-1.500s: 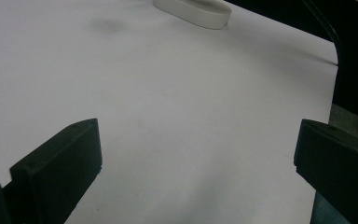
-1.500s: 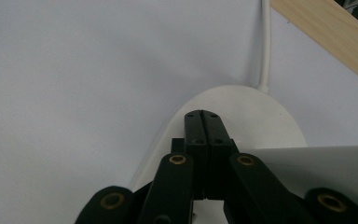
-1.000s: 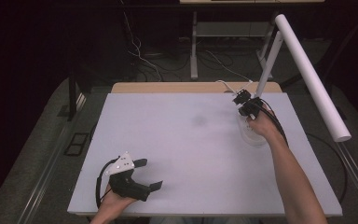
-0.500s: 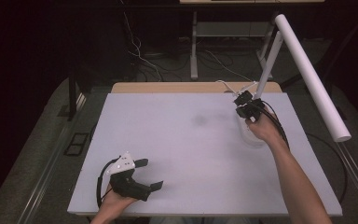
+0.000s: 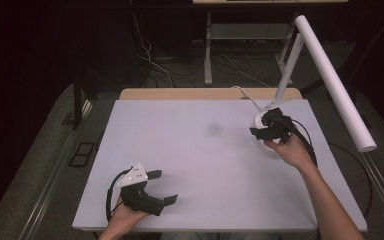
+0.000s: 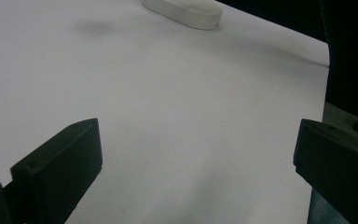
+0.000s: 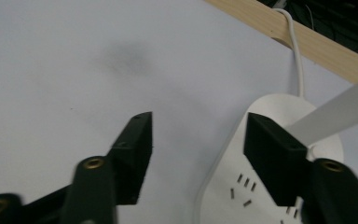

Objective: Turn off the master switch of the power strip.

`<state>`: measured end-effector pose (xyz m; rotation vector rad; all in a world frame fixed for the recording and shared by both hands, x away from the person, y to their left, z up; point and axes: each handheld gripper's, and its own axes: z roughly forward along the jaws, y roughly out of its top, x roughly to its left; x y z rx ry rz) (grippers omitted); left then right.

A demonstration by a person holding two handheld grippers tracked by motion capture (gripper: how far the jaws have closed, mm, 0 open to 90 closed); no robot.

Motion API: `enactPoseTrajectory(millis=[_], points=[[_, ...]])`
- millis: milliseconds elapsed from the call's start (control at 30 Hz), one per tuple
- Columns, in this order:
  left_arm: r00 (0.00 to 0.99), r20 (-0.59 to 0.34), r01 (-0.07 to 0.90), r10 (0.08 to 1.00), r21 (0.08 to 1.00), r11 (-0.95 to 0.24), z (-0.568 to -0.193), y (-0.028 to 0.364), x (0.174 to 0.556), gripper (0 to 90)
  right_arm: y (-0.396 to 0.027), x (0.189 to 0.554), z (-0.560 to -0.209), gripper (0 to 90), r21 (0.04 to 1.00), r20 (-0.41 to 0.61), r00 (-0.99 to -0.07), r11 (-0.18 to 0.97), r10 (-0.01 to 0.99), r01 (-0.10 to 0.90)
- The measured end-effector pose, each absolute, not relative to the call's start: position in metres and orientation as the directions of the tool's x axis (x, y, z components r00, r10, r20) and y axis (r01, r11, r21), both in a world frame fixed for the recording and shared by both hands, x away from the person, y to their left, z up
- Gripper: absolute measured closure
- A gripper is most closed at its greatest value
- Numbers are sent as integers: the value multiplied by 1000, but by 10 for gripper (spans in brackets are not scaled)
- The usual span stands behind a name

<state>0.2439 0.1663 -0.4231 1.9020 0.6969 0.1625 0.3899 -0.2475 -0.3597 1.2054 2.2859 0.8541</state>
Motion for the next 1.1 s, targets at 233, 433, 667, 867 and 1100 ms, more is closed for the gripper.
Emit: enactPoseTrajectory(millis=[233,433,667,867,1100], points=[[825,-202,395,528,874,-282,-424,164,246,4,-263,367,-360,79,691,-4,-557,404,831,599],[823,-205,396,529,875,-278,-424,164,246,4,-272,347,-363,2,710,57,-562,363,825,604],[824,-205,398,528,873,-283,-425,163,247,3,-278,327,-365,2,735,95,-564,325,820,596],[824,-202,398,529,872,-286,-425,162,246,4,-284,305,-372,2,753,128,-578,301,806,585],[824,-203,398,529,872,-285,-425,163,246,4,-287,286,-383,2,766,151,-573,271,805,583]])
